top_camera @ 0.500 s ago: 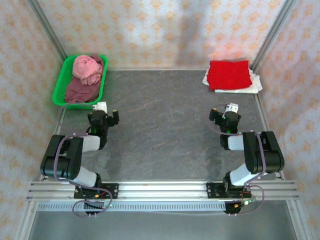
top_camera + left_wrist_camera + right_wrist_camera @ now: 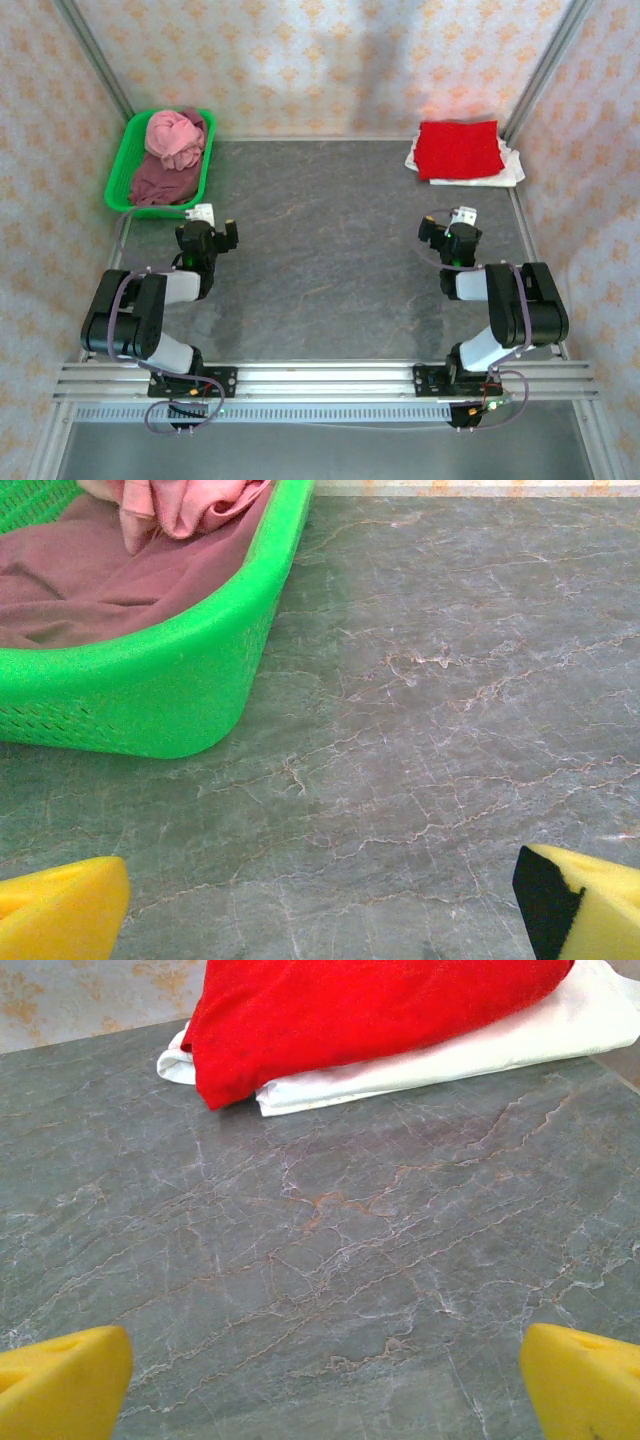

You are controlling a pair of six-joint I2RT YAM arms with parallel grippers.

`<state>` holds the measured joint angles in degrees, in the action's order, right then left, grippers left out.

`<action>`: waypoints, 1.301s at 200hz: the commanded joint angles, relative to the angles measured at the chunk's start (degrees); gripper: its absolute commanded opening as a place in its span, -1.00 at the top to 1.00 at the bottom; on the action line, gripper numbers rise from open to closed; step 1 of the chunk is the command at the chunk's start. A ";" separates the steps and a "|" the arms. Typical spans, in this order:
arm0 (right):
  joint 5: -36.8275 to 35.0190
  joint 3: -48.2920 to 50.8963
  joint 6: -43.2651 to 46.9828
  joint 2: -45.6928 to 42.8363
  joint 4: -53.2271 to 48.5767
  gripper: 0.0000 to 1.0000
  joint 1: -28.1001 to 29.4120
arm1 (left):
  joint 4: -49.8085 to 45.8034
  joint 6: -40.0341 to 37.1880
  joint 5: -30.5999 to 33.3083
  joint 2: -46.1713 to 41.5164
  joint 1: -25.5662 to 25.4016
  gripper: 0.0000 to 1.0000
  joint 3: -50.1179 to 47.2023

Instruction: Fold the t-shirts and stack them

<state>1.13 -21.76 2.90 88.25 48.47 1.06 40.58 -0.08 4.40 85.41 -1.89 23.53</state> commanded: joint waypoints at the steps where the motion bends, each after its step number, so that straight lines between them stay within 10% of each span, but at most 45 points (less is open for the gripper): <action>1: 0.45 -1.14 0.54 0.22 0.75 -0.99 -0.09 | 1.08 -0.64 -0.72 0.38 -0.22 -1.00 1.34; 27: 0.43 -1.65 0.40 0.45 0.16 -0.99 -0.17 | 0.77 -1.18 -1.18 -0.09 -0.35 -0.96 1.97; 45: -2.64 -1.95 3.08 -9.63 -8.47 -0.99 2.57 | -24.11 -1.61 0.12 -9.27 -3.01 -0.47 13.04; 77: -2.91 -11.84 -8.86 -29.75 -31.68 -0.94 6.25 | -33.13 10.77 0.69 -20.80 -4.36 -0.74 21.25; 113: -3.02 -34.27 -9.02 -17.06 -53.51 -0.70 14.77 | -66.80 13.44 1.96 1.22 3.66 -0.64 58.24; 220: -3.24 -34.34 -8.74 -15.24 -57.70 -0.67 18.31 | -90.05 8.60 -5.32 55.13 16.41 -0.76 117.88; 260: -3.23 -32.82 -8.44 -18.86 -59.55 -0.67 18.32 | -85.02 7.02 -7.74 61.19 16.90 0.12 121.43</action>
<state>-0.62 -55.48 -5.56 71.92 -9.23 19.14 -44.75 9.08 -0.38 146.54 14.41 141.97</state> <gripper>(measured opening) 0.835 0.605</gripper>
